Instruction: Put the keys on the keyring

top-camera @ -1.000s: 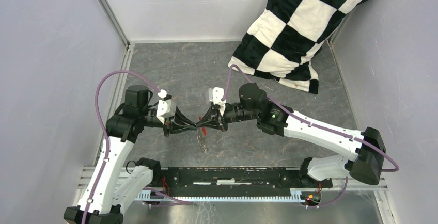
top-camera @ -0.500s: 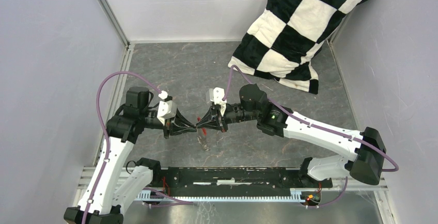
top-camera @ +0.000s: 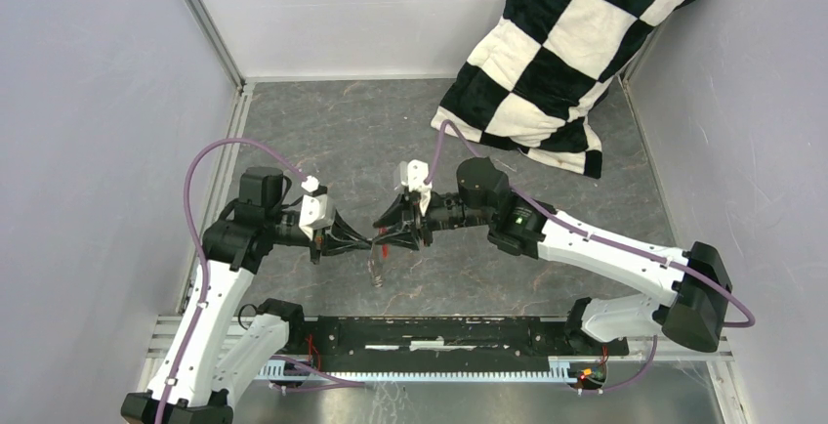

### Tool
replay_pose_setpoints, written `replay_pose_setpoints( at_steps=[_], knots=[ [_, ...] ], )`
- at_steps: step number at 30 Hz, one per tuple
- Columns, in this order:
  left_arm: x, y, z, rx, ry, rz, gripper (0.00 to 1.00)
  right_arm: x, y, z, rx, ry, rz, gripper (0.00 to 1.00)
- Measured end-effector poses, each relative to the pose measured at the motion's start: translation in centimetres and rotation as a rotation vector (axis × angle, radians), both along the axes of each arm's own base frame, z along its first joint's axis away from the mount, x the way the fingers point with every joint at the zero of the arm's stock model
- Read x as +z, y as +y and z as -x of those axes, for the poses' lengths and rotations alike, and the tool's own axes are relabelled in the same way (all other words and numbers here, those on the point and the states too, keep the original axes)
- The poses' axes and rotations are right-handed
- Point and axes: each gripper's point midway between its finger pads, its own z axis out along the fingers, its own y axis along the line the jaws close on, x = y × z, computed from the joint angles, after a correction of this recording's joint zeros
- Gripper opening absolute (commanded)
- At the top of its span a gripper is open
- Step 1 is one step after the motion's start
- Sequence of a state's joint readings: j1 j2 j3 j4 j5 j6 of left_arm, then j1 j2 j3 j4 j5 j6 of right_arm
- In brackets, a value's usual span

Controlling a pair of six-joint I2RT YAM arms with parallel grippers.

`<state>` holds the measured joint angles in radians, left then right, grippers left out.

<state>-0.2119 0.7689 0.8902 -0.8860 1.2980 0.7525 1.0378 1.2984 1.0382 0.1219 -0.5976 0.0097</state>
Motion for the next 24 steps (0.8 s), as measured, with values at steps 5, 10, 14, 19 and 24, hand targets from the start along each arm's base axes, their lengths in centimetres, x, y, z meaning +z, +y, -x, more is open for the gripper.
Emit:
replay_pose_setpoints(
  at_steps=[5, 10, 14, 19, 24],
  knots=[
    [-2.2, 0.3, -0.3, 0.027, 0.032, -0.041, 0.02, 0.5, -2.2, -3.7, -0.148, 0.023, -0.02, 0.69],
    [-4.3, 0.5, -0.6, 0.037, 0.072, -0.077, 0.02, -1.0, -5.4, -9.1, -0.382, 0.045, -0.001, 0.7],
    [-5.6, 0.7, -0.7, 0.043, 0.075, -0.105, 0.02, -6.2, -7.8, -13.4, -0.594, 0.096, 0.11, 0.64],
    [-6.2, 0.9, -0.7, 0.049, 0.069, -0.121, 0.02, -15.9, -8.5, -16.5, -0.755, 0.253, 0.326, 0.61],
    [-6.5, 1.1, -0.6, 0.045, 0.058, -0.135, 0.02, -22.8, -9.3, -17.5, -0.9, 0.394, 0.465, 0.69]
  ],
)
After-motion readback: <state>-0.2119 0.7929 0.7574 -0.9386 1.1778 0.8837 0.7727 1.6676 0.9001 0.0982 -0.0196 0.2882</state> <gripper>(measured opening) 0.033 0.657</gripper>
